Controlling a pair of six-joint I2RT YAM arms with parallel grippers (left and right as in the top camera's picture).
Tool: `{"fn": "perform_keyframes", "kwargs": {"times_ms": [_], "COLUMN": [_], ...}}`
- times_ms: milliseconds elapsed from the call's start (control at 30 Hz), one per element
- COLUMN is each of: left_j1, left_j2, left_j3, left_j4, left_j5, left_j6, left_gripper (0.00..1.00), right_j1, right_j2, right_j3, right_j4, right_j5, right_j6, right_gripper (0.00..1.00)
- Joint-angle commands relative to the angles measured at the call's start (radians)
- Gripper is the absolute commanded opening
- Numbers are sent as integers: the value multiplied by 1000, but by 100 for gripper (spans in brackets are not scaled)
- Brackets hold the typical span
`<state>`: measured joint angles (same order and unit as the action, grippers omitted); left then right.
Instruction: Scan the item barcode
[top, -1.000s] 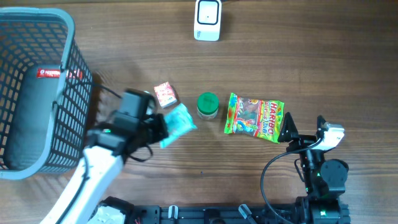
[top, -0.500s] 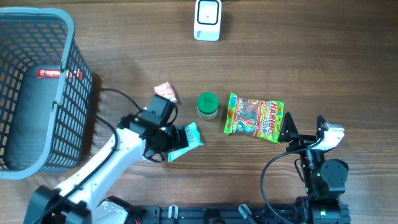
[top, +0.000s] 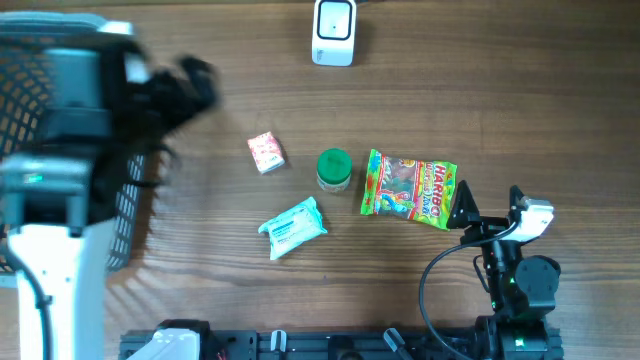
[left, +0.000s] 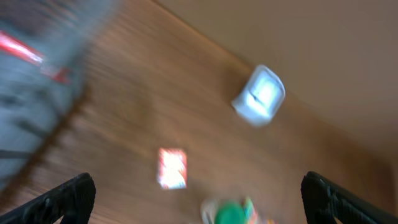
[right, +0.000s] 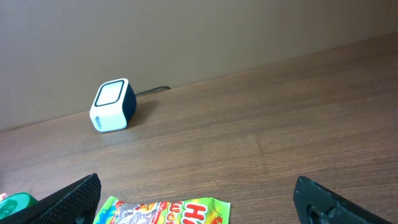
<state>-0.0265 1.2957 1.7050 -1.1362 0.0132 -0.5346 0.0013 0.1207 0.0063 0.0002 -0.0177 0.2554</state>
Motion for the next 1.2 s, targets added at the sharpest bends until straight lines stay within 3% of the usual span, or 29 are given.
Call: {"fn": "perform_keyframes", "kwargs": {"times_ms": [0,100,233,433,567,733,833,1000,1067,1167], "left_j1": [270,478,591,578,572,520,495,492,496,498], "left_j2": [9,53,193,468,615,716,751,805,825,859], "left_j3": [16,16,16,16,16,16,15,14,14,14], "left_j4": [39,90,131,169,241,352,385,418,418,418], "left_j5": [-34,-34,-34,-79,-111,-112,-111,-112,-113,-112], "left_j6": [-21,-50,-49,-44,35,377,505,501,479,392], "left_gripper": [100,100,100,98,97,89,89,88,100,100], "right_j1": [4,4,4,4,4,4,4,4,4,4], "right_j2": [0,0,0,0,0,0,0,0,0,0], "right_j3": [-1,-1,-1,-1,-1,-1,-1,-1,-1,-1], "right_j4": [4,4,4,4,4,4,4,4,4,4], "right_j5": [-5,-5,-5,-5,-5,-5,-5,-5,-5,-5], "right_j6": [-17,-17,-17,-16,-17,-17,-17,-17,-17,-17], "right_gripper": [100,100,100,100,100,100,100,100,100,100]}}
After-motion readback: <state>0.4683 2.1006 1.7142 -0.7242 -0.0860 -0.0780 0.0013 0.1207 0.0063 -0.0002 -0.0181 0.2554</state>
